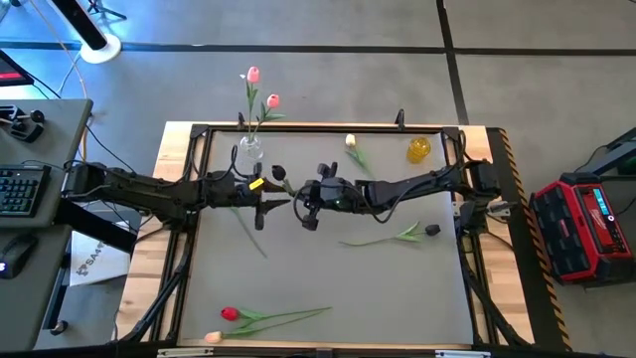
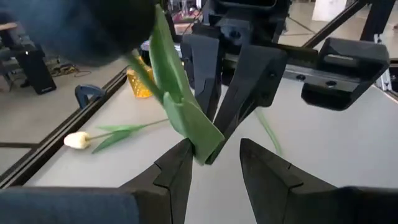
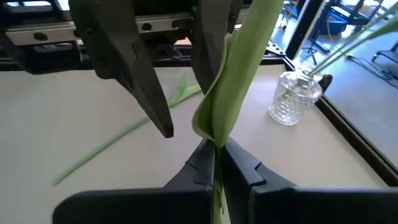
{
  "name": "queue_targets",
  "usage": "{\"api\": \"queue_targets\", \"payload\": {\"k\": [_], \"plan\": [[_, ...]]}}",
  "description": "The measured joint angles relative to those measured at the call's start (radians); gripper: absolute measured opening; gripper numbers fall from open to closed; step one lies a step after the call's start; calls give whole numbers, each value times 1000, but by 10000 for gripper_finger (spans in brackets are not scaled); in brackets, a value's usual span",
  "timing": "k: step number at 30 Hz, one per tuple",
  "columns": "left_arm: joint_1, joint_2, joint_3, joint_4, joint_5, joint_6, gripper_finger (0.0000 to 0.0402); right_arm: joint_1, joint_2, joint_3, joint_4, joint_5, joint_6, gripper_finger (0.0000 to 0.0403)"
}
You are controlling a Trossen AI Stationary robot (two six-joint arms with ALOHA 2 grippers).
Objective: Sort flowers into vase by color
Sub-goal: Put the top black flower into the transparent vase
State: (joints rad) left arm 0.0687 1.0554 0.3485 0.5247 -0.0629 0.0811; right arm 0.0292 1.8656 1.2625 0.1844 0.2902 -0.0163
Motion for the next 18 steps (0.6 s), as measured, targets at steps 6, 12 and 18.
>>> {"api": "queue_targets", "payload": {"k": [6,12,18], "plan": [[1,-1,0,29,-89,-15,137,3,0,0,-2,-30,-55,0],[1,-1,0,25,-64,10,135,9,0,0,-3,-51,-89,0],[1,-1,0,22,-34,28,97,9,0,0,-2,-54,-58,0]]}}
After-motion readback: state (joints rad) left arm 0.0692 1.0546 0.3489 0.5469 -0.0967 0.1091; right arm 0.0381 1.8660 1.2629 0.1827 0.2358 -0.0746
